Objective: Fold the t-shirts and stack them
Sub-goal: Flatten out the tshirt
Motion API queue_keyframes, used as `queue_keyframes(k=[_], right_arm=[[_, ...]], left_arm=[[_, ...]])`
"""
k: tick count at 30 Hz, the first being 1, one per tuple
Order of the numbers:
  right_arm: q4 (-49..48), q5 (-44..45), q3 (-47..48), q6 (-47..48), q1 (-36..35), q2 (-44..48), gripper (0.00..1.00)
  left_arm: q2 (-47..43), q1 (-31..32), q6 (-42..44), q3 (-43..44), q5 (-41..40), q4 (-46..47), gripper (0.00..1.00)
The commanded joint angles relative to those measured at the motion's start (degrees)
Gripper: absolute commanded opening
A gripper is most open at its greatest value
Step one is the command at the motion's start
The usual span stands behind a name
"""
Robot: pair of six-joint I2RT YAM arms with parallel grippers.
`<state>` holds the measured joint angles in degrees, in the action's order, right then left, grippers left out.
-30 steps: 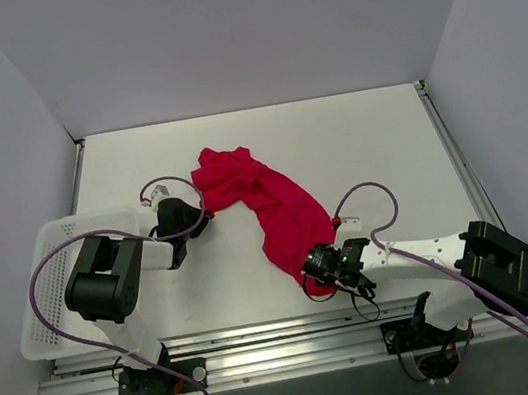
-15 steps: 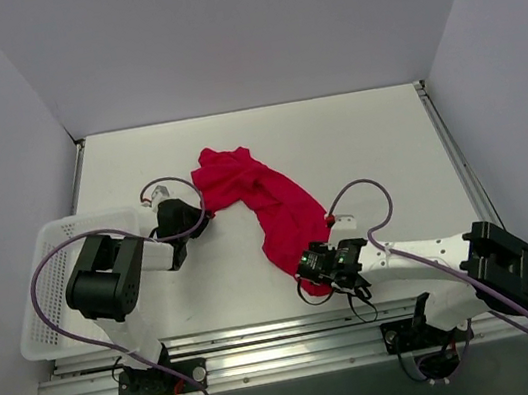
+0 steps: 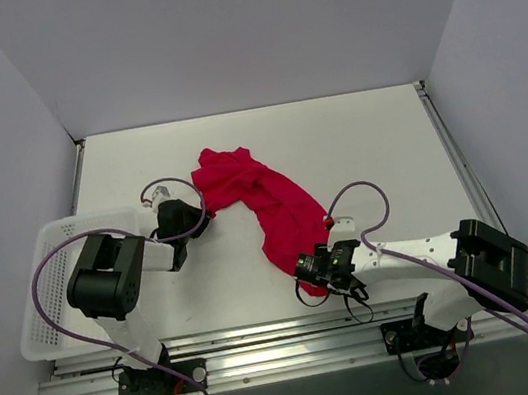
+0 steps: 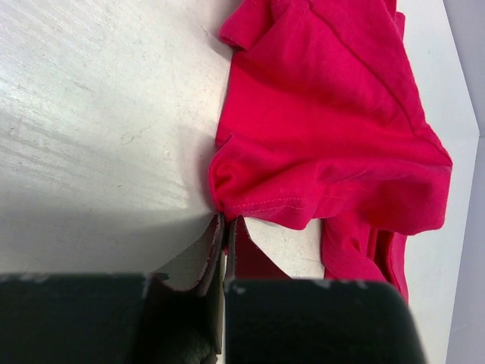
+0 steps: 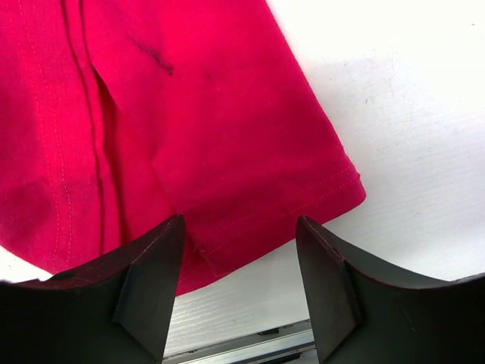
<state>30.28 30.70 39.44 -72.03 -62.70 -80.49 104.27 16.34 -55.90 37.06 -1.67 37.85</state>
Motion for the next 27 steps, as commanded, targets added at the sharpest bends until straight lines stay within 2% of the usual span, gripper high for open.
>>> queue_keyframes(k=[1,23,27], right_arm=[[3.7,3.6,-0.3,-2.2,-0.3,1.1,0.56],[-0.1,1.6,-0.2,-0.8,-1.3,-3.4,0.5],[-0.2,1.5,-0.1,-0.9,-1.7,-4.3,0.44]], left_arm=[[1.9,-0.4,0.6,-0.3,0.4,-0.1,0.02],[1.9,-0.4,0.4,-1.0,0.4,0.7,0.02],[2.1,-0.4,0.4,-1.0,0.4,1.0,0.02]])
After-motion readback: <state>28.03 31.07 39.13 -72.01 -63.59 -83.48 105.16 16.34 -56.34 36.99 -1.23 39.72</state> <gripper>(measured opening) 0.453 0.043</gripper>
